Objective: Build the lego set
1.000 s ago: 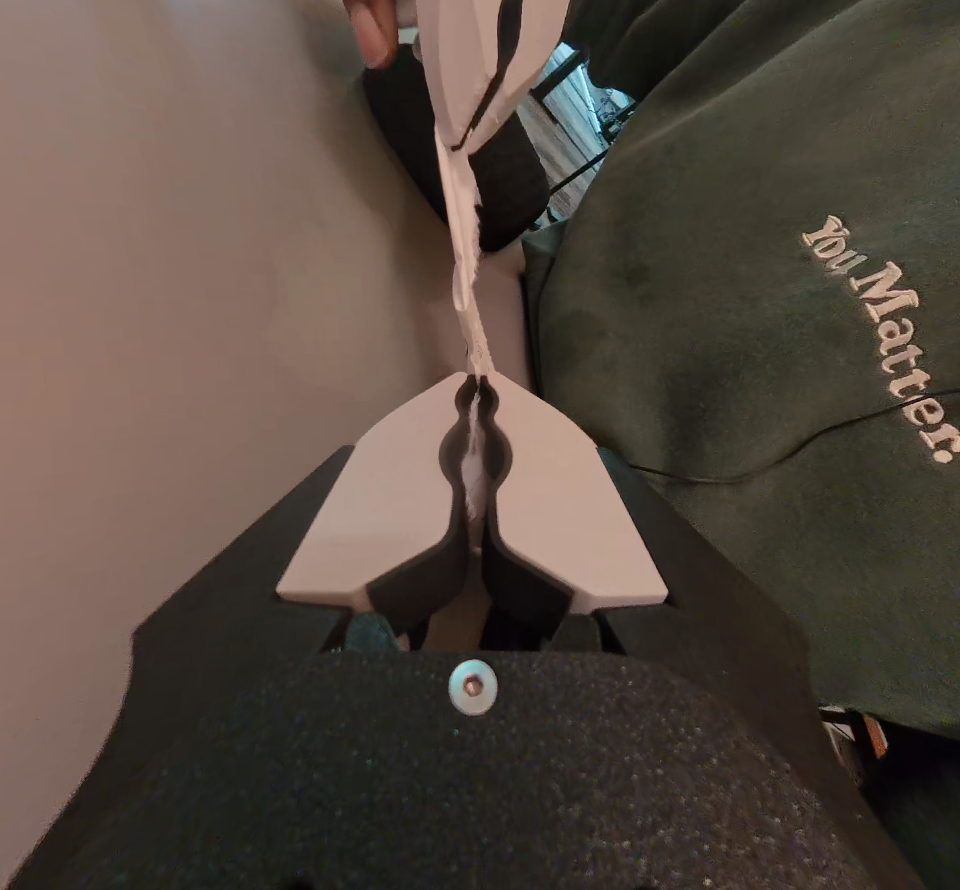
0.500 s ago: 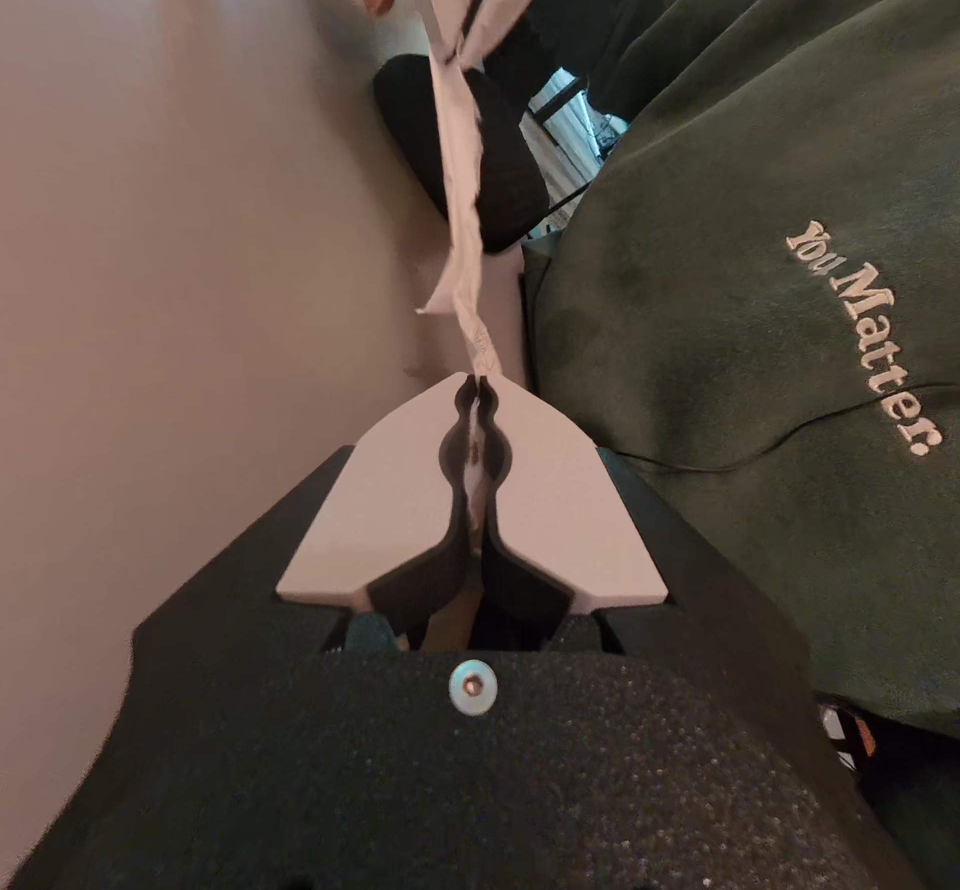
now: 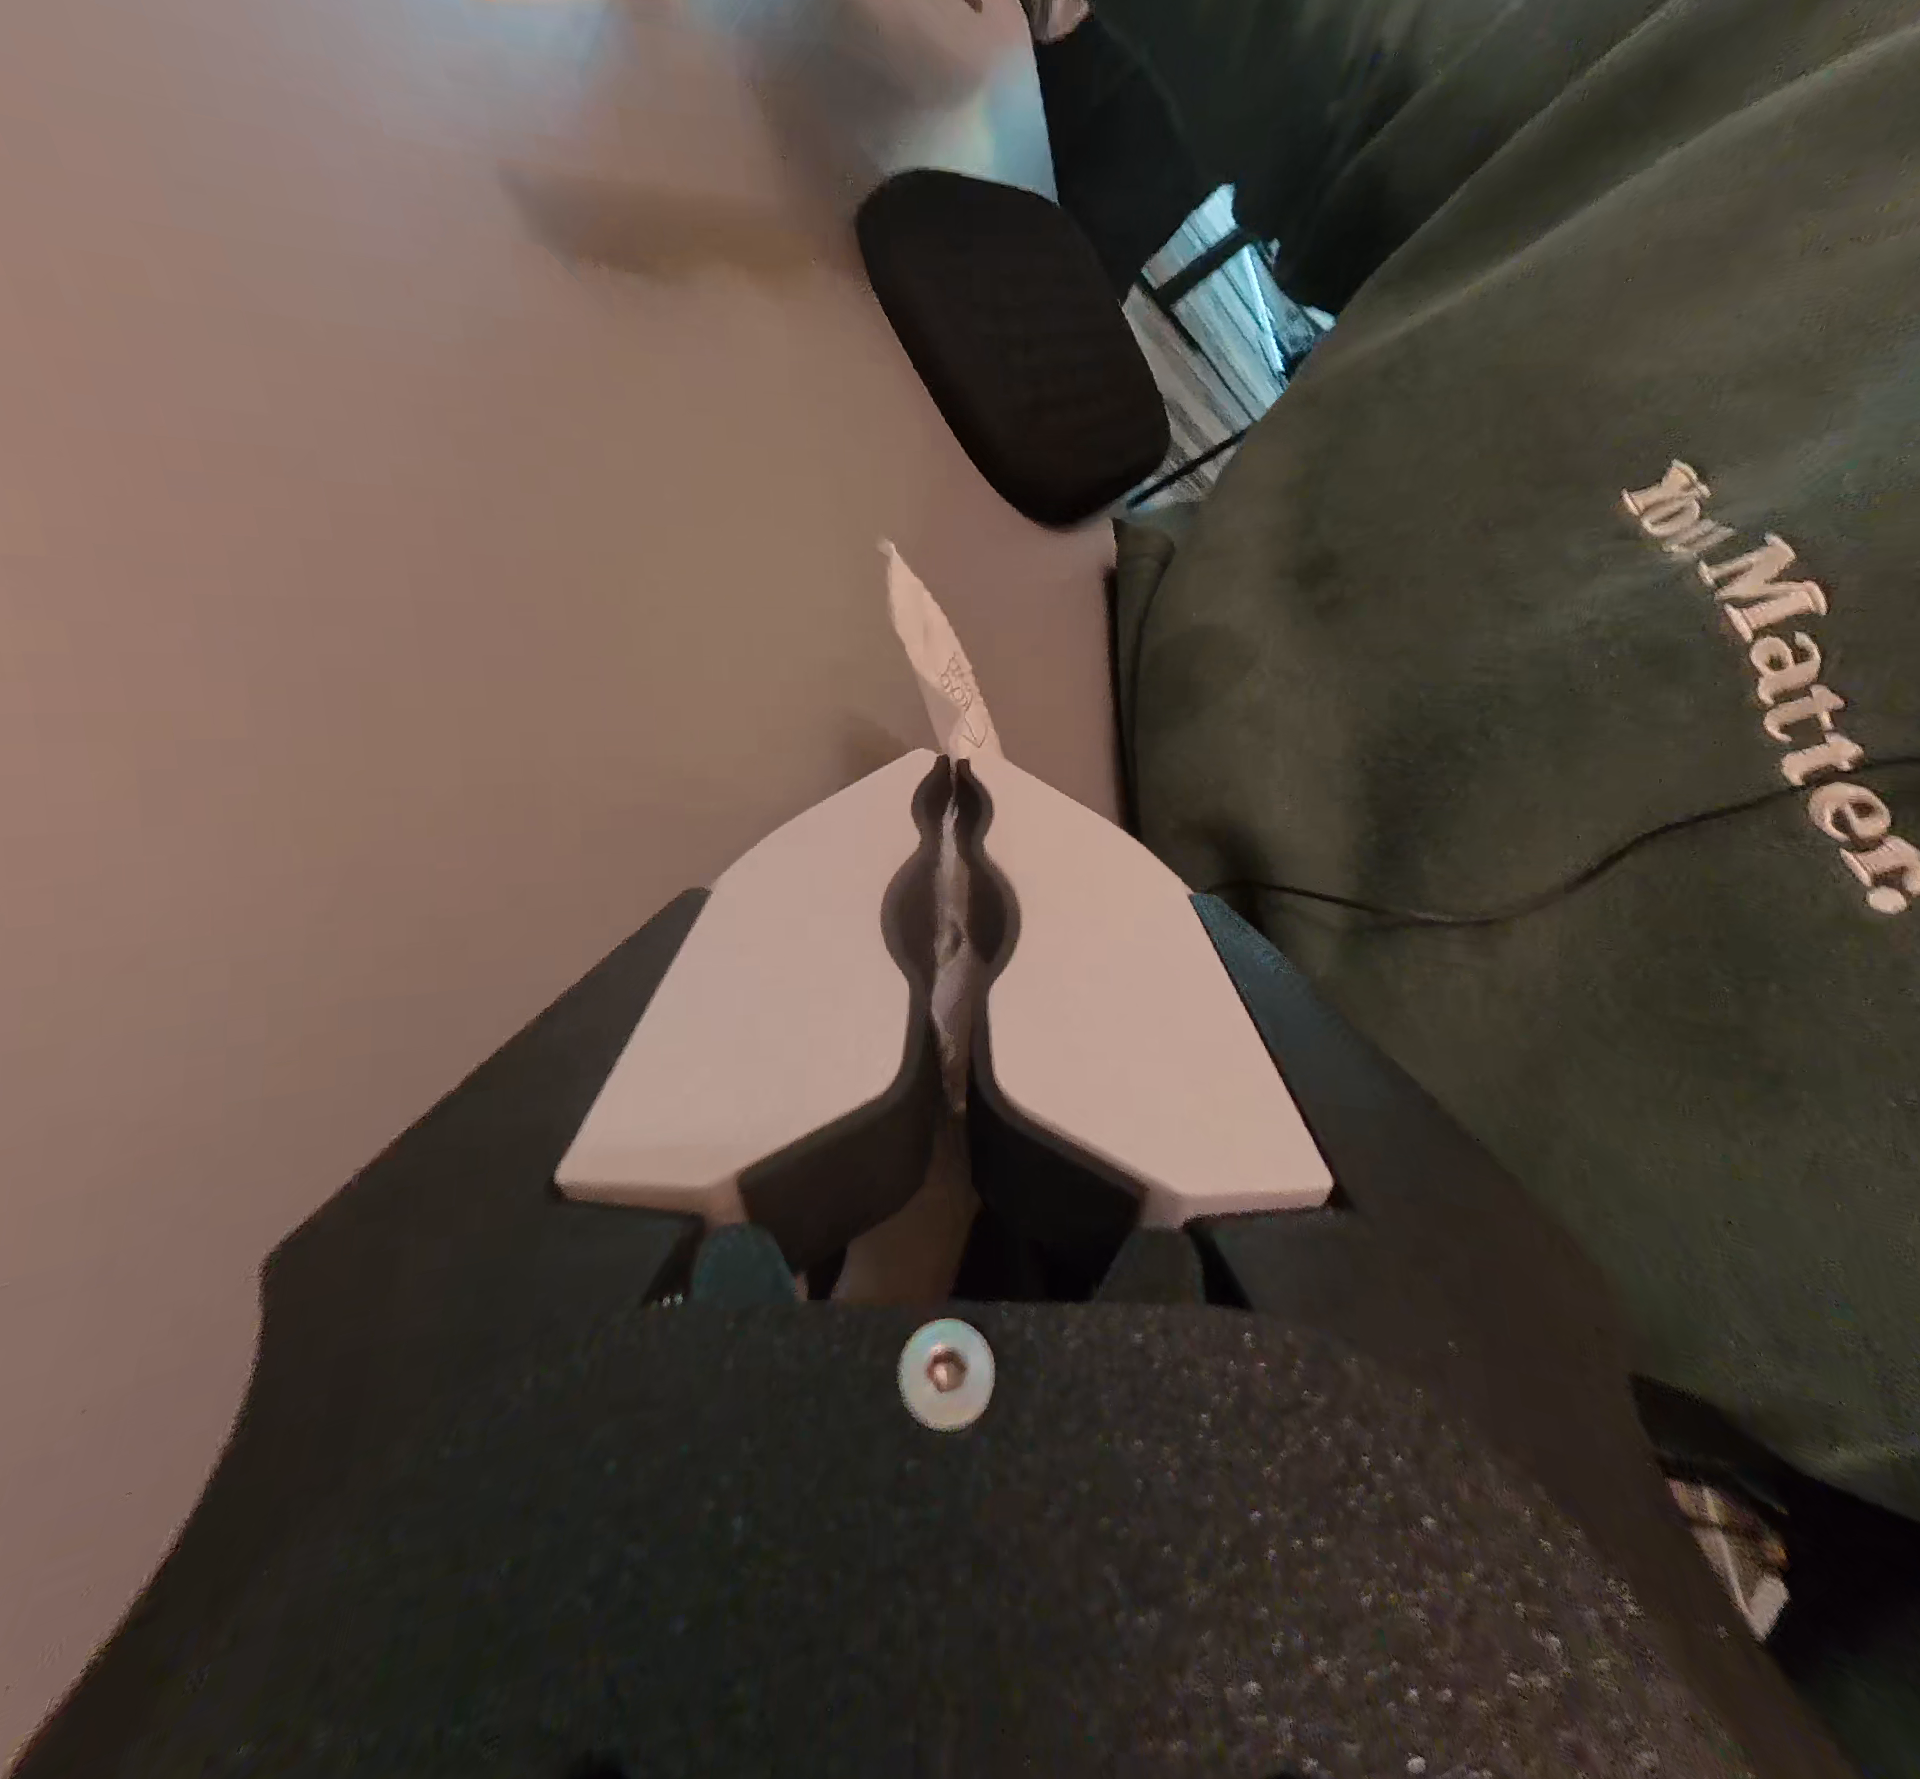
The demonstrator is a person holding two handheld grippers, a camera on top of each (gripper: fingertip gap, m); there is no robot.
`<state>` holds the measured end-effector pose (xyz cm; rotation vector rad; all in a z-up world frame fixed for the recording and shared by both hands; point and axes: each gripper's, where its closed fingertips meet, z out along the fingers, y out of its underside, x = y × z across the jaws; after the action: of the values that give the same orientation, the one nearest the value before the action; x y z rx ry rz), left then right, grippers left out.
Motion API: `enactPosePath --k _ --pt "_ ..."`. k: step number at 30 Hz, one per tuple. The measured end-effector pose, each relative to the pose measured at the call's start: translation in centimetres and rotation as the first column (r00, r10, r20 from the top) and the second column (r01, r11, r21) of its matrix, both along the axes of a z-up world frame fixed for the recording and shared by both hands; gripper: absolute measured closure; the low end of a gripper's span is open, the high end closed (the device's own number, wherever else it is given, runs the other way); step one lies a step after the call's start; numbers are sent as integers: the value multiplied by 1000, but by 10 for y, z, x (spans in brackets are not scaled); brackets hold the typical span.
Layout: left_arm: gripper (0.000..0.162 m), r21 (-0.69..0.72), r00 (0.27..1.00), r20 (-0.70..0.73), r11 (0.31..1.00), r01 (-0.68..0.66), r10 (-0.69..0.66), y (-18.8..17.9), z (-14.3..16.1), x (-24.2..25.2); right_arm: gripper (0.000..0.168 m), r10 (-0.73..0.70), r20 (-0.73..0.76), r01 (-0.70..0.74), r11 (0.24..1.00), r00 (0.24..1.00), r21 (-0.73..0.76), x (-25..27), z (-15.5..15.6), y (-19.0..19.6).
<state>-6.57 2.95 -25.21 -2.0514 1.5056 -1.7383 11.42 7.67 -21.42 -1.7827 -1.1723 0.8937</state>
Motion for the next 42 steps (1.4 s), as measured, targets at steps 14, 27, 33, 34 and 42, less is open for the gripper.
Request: enactPosePath --k 14,27,33,34,42 --pt "147 149 953 110 943 -297 282 53 13 0 168 -571 17 549 796 821 255 91 44 168" --pt "137 259 867 241 832 -491 436 85 31 -12 168 -899 280 804 430 337 412 298 30 299" --pt "136 284 873 224 827 -484 434 85 26 -10 153 -908 346 857 362 236 365 331 3 301" --pt "136 286 874 222 827 -483 433 85 26 -10 149 -907 349 861 361 235 360 331 1 300" --pt "137 310 874 210 818 -485 438 86 25 -13 131 -840 203 781 542 503 311 242 39 281"
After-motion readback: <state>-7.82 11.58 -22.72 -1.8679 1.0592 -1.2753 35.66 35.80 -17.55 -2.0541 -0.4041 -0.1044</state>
